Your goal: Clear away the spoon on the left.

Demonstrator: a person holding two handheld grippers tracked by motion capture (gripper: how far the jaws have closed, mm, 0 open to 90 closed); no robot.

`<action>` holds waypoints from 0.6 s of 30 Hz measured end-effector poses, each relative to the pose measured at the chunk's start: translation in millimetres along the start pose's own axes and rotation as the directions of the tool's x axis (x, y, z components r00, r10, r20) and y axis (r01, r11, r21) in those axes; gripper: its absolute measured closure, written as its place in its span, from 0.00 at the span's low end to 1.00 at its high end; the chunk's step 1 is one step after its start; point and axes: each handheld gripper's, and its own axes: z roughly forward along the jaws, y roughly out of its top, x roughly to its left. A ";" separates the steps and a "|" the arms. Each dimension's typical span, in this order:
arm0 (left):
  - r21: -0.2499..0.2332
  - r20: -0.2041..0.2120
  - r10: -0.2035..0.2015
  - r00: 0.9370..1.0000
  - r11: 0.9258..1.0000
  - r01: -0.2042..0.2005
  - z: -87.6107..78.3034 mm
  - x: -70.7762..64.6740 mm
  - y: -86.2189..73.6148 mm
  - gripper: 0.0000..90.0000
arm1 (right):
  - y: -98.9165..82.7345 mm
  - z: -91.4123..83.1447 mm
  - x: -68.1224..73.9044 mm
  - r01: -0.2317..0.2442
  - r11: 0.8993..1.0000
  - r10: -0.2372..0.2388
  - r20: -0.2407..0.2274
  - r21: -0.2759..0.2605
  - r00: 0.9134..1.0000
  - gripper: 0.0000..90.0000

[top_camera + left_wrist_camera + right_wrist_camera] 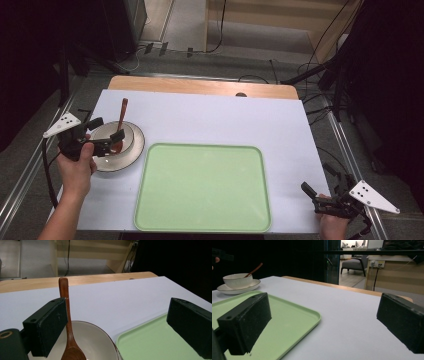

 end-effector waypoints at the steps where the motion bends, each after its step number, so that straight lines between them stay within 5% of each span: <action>1: 0.004 -0.002 0.001 1.000 1.000 -0.001 2.1 1.0 1.2 0.03 | 0.0 0.0 -0.3 0.001 1.000 -0.001 0.000 0.001 1.000 0.00; 8: 0.027 -0.025 0.008 1.000 1.000 -0.007 19.3 8.3 10.2 0.08 | 0.8 1.6 0.3 0.004 1.000 -0.004 -0.002 -0.003 1.000 0.00; 18: 0.058 -0.019 -0.052 0.998 0.997 0.053 40.5 22.6 18.5 0.09 | -0.3 2.1 0.2 0.004 1.000 -0.004 -0.007 0.001 1.000 0.00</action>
